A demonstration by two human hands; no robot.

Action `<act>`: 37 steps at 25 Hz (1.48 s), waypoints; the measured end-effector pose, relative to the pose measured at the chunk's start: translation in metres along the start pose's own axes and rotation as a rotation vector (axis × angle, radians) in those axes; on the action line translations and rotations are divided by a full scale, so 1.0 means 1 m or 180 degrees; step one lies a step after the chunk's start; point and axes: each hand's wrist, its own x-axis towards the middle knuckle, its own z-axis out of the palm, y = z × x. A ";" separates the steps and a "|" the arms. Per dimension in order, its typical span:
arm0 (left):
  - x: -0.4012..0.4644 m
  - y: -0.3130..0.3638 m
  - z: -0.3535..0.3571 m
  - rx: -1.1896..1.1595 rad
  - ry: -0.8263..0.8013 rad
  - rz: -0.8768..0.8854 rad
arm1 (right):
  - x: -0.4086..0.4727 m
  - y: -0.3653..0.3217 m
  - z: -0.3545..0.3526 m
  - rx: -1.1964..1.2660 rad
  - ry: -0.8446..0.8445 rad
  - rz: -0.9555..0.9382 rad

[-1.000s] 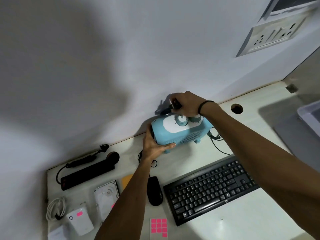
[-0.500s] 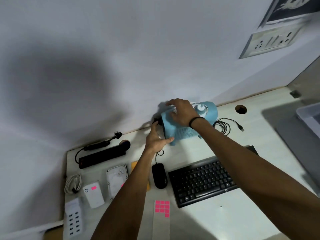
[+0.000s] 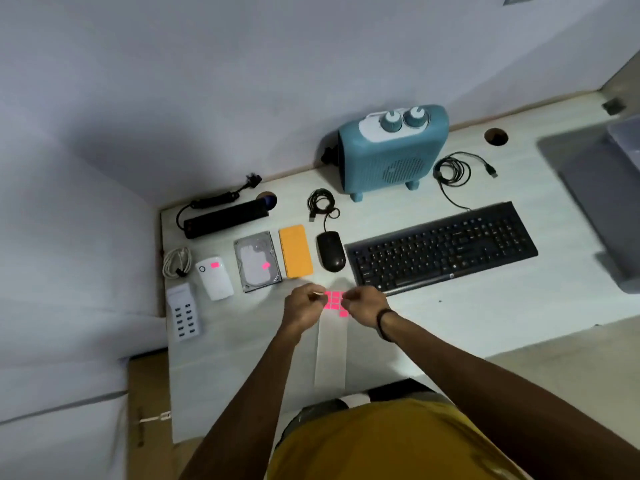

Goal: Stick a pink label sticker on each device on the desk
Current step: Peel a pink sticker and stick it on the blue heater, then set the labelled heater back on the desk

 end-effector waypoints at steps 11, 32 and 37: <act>-0.013 -0.078 0.031 0.0994 -0.0855 0.0050 | -0.022 0.026 0.090 0.1179 0.0319 0.1344; -0.085 0.112 0.178 -0.1269 -0.0968 0.0525 | -0.120 0.146 -0.121 0.1916 0.1759 0.0397; -0.115 0.207 0.278 -0.1268 -0.1308 0.0883 | -0.168 0.221 -0.220 0.2338 0.2560 0.0518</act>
